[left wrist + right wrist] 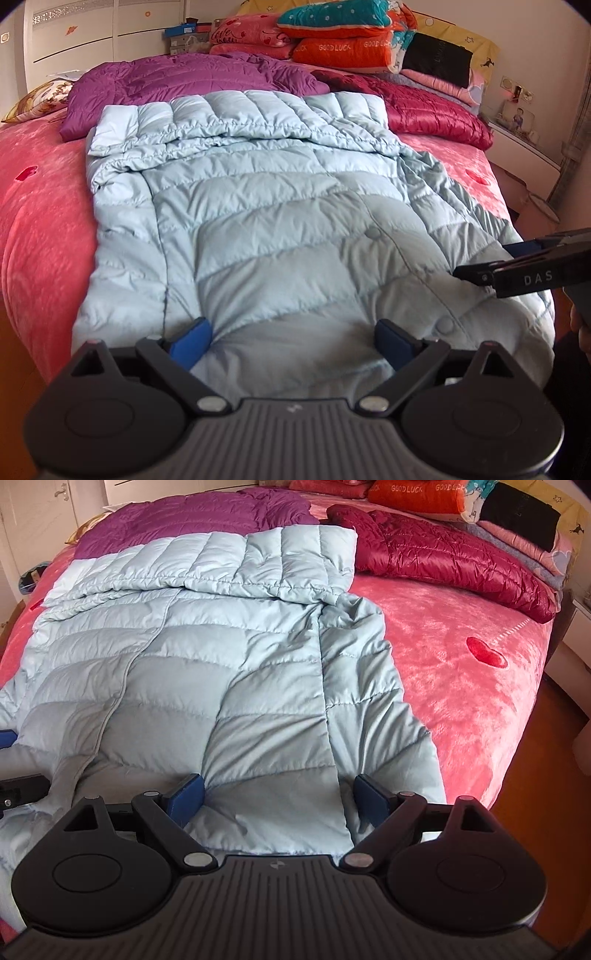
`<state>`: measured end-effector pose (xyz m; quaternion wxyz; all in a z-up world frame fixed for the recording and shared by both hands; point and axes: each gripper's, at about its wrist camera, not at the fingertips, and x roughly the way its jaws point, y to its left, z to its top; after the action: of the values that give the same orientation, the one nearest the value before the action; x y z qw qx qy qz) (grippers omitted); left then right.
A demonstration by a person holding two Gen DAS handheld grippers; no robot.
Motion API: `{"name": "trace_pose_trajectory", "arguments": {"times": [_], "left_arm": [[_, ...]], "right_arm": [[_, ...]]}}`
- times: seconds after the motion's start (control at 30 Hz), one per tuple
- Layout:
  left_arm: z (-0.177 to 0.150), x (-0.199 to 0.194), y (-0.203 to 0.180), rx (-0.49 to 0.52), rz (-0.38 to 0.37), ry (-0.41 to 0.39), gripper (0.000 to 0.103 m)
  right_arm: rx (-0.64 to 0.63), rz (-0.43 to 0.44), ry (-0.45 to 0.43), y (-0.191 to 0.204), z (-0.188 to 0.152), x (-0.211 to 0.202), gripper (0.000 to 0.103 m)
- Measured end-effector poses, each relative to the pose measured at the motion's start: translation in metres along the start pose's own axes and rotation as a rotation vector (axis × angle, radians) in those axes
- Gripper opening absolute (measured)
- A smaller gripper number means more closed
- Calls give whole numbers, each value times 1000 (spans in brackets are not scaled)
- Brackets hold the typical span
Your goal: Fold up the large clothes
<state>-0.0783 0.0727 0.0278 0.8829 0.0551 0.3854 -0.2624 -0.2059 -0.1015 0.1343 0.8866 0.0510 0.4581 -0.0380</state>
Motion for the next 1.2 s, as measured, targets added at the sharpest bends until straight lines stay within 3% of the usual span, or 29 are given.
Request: {"name": "trace_pose_trajectory", "arguments": {"times": [0.33,0.63,0.7,0.87,1.03,1.2], "left_arm": [[-11,-26,-3,-36,-67,20,97],[-15,-67,58,-307,-9,-117,97],[-17,-67,75,-377,12,-110,97],[-26,-62,103,-490,9,-80,97],[-31,-53,108,-513,-19,-31,95],[-36,-48,104,-470,-51,9,93]], "right_arm": [[0,102,44,-10,-15,-33,103],[231,52,-30,-86,-19,-60,103],[280,34,-2,-102,-21,-57,103],[372,114,59,-120,-24,-41,103],[373,130,100,-117,-20,-25,103],[381,156,108,-123,-16,-10,103]]}}
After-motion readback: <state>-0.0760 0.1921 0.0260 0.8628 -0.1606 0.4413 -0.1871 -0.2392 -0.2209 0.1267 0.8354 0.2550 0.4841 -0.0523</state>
